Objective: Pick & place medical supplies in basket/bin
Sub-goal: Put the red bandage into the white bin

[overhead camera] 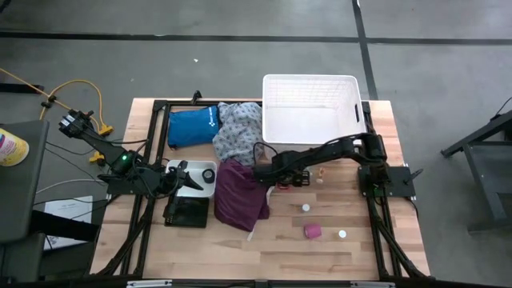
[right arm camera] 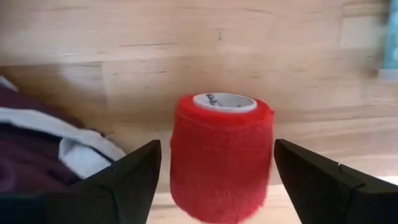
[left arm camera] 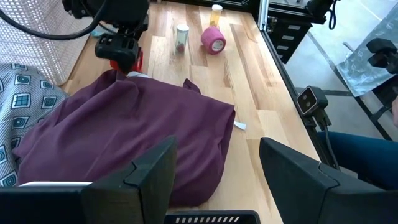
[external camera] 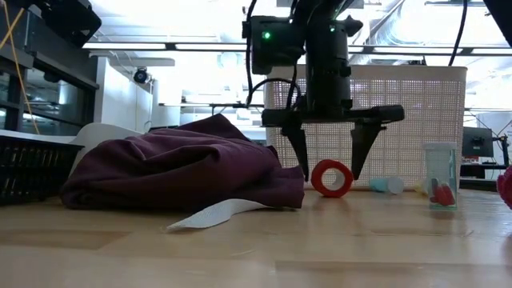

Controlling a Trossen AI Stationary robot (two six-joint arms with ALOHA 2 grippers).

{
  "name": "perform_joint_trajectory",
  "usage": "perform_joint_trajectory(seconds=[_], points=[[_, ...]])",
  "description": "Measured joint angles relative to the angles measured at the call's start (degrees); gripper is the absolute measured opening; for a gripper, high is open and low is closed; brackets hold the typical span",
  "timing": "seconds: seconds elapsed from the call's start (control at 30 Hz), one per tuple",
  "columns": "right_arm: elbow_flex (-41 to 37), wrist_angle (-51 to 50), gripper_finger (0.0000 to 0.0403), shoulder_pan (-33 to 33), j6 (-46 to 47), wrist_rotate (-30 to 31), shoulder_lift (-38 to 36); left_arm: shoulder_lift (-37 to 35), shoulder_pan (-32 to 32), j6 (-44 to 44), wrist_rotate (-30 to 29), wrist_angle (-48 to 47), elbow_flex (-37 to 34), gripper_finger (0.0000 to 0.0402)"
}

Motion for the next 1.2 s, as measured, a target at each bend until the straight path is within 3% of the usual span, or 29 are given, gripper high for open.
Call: perform_joint_trajectory(seconds=[0.37, 0.8, 1.2], points=[[0.0, 0.7, 0.0298, -0.3, -0.4, -1.7, 0.1, 0.0, 0.0, 0.0, 0.0, 0.0, 0.0, 0.0223], [0.0, 1.0, 0.0215, -0.3, -0.4, -1.6, 0.1, 0.0, 0.0, 0.0, 0.0, 0.0, 0.0, 0.0223], [0.0, 1.4, 0.0202, 0.6, -0.4, 0.7, 0.1, 0.0, 0.0, 0.0, 0.0, 0.0, 0.0, 0.0223]])
